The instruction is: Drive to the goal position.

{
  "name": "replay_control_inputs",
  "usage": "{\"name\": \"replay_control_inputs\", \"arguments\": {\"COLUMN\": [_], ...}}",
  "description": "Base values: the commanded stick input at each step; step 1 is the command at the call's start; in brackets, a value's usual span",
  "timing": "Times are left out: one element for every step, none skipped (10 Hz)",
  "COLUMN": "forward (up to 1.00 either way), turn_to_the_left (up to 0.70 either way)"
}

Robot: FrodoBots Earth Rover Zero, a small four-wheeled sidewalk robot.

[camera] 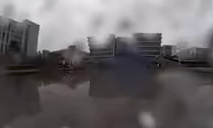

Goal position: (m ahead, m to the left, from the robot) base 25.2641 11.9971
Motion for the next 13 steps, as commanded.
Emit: {"name": "replay_control_inputs", "arguments": {"forward": [1.0, 1.0, 1.0, 1.0, 1.0, 1.0, 1.0, 1.0, 1.0, 1.0, 1.0, 1.0, 1.0], "turn_to_the_left": [-0.27, -0.39, -0.06, 0.0, 0.0, 0.0, 0.0, 0.0, 0.0, 0.0, 0.0, 0.0, 0.0]}}
